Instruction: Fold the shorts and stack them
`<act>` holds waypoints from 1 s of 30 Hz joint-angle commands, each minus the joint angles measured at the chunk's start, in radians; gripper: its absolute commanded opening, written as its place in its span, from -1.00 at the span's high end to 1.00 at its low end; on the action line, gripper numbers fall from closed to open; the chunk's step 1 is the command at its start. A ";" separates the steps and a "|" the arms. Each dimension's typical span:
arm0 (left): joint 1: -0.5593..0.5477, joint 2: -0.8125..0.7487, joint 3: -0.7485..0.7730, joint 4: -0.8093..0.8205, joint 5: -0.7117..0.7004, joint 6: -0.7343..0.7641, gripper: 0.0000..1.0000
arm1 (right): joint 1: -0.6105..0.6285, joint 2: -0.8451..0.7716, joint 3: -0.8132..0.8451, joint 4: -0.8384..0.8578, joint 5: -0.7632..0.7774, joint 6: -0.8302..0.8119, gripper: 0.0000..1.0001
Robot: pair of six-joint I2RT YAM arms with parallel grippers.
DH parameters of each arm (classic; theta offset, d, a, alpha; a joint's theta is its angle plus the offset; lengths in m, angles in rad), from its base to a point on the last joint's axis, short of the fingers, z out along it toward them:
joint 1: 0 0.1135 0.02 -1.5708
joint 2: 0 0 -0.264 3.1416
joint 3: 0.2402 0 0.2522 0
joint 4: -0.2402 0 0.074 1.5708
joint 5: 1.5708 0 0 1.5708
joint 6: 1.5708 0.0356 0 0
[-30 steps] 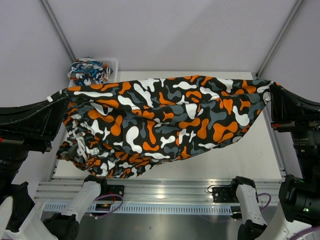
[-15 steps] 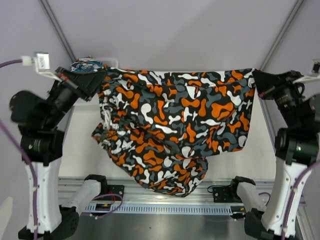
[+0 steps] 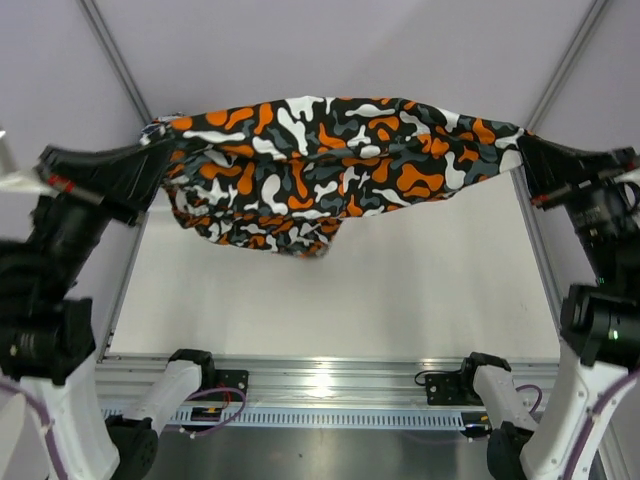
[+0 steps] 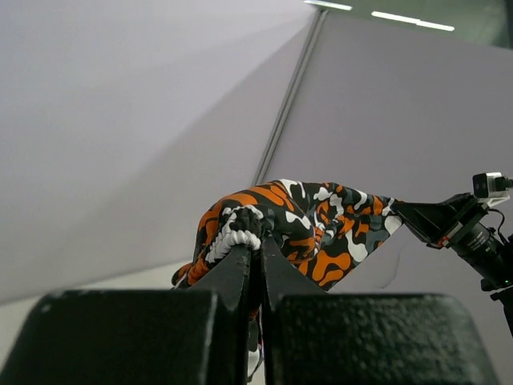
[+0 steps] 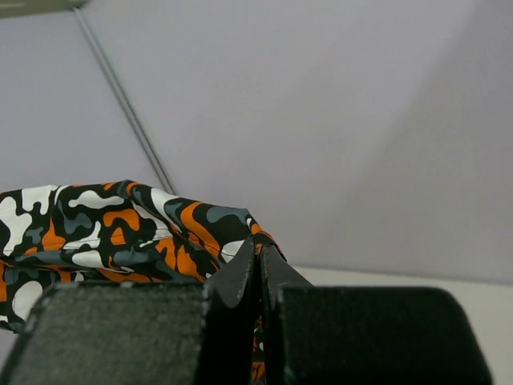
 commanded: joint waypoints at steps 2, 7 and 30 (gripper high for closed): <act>0.009 -0.114 0.078 0.001 -0.017 0.006 1.00 | 0.002 -0.120 0.093 0.042 -0.004 -0.004 1.00; 0.009 -0.181 0.116 -0.017 -0.043 0.002 1.00 | 0.002 -0.169 0.185 -0.025 0.035 -0.022 1.00; 0.009 0.049 -0.798 0.462 -0.130 -0.017 1.00 | -0.016 -0.009 -0.596 0.102 0.081 0.096 1.00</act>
